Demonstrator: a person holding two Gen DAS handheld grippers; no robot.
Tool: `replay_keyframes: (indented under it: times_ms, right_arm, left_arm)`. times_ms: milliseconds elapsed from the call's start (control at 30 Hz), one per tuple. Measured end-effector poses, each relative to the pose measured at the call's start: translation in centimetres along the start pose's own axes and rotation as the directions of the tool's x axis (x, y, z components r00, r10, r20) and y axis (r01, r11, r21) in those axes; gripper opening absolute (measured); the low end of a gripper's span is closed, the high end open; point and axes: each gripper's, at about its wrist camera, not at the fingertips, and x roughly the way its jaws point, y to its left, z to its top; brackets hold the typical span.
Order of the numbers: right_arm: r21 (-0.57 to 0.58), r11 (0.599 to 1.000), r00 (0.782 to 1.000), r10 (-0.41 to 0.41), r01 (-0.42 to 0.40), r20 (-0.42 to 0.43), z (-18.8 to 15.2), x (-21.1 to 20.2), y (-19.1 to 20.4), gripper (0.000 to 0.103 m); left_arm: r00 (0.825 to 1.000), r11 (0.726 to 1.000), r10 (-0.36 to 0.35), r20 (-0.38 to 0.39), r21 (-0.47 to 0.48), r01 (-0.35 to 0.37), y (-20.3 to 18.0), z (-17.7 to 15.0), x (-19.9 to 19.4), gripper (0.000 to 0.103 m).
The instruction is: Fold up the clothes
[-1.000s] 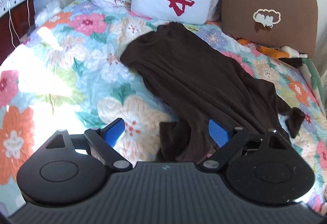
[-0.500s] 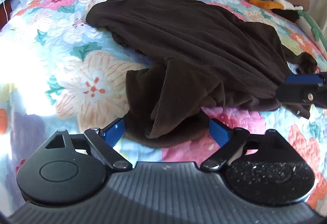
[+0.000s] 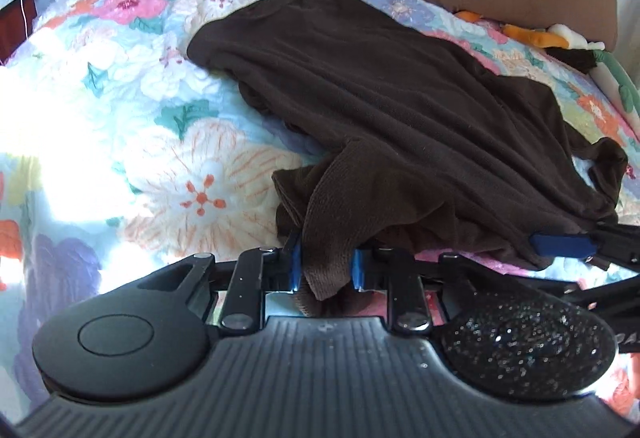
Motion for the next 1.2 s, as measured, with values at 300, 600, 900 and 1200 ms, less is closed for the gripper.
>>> replay_keyframes:
  times_ms: [300, 600, 900, 1200]
  right_arm:
    - [-0.122, 0.993, 1.000, 0.005, -0.004, 0.005, -0.2, 0.2, 1.0, 0.072]
    - [-0.135, 0.991, 1.000, 0.018, -0.017, 0.002, 0.2, -0.2, 1.8, 0.072]
    - [-0.005, 0.988, 0.986, 0.153, -0.154, -0.064, 1.2, 2.2, 3.0, 0.071]
    - [0.149, 0.975, 0.979, 0.181, -0.166, -0.097, 1.5, 5.9, 2.5, 0.069]
  left_arm:
    - [0.994, 0.997, -0.064, 0.093, -0.042, 0.068, 1.6, 4.7, -2.7, 0.011]
    - [0.997, 0.999, -0.043, 0.059, -0.028, 0.045, 0.9, 4.8, -0.8, 0.011]
    - [0.999, 1.000, -0.024, 0.027, -0.010, 0.025, 0.0, 4.3, -0.3, 0.010]
    - [0.999, 1.000, -0.031, 0.008, 0.001, 0.031, -0.2, 4.1, 0.0, 0.010]
